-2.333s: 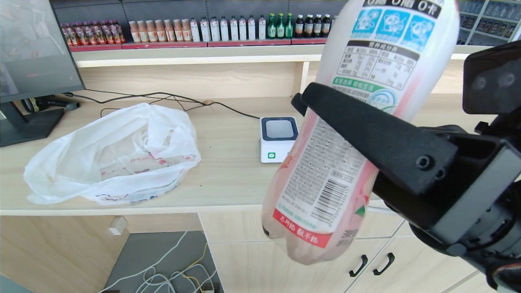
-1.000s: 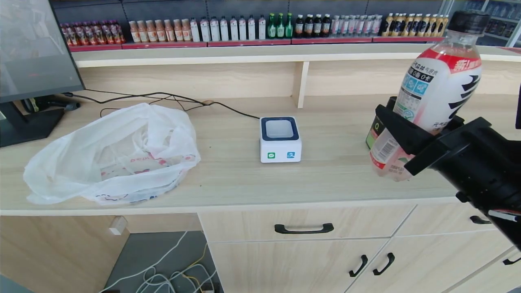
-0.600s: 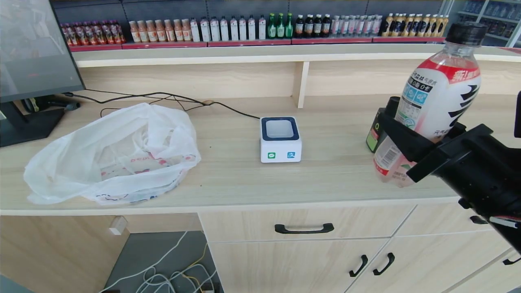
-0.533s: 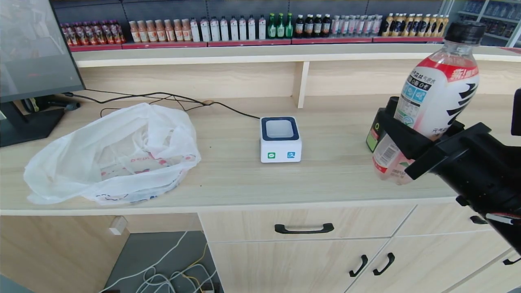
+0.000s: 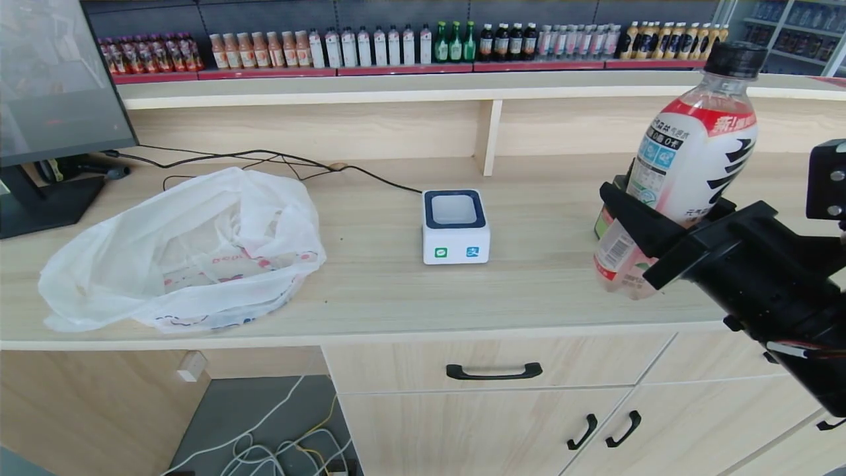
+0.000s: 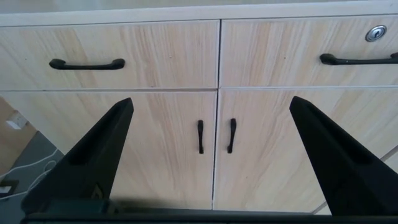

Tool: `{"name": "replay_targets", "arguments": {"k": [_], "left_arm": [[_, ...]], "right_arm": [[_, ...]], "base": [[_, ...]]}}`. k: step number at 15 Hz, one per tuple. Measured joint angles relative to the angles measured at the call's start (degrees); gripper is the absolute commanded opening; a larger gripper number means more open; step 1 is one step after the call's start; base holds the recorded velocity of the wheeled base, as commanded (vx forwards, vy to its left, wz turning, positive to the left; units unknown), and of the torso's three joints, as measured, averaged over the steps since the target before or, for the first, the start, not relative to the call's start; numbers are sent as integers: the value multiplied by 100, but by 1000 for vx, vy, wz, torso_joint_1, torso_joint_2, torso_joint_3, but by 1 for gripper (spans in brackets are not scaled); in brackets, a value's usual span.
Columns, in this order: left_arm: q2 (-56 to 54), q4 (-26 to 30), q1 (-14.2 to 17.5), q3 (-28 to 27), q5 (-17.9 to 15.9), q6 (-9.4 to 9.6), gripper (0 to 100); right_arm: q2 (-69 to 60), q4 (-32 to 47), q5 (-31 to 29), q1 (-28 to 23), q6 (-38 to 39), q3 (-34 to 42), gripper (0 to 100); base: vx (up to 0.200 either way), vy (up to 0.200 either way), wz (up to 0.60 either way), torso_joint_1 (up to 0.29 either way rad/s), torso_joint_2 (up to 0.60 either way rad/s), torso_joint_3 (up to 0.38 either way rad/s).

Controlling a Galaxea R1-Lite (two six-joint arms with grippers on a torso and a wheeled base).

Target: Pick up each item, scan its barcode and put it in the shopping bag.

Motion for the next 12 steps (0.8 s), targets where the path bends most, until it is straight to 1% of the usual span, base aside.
{"name": "replay_targets", "arguments": {"k": [12], "left_arm": [[0, 2, 4, 0, -2, 2, 100]], "right_arm": [[0, 0, 0, -4, -15, 0, 100]], "base": [[0, 0, 0, 0, 0, 0]]}}
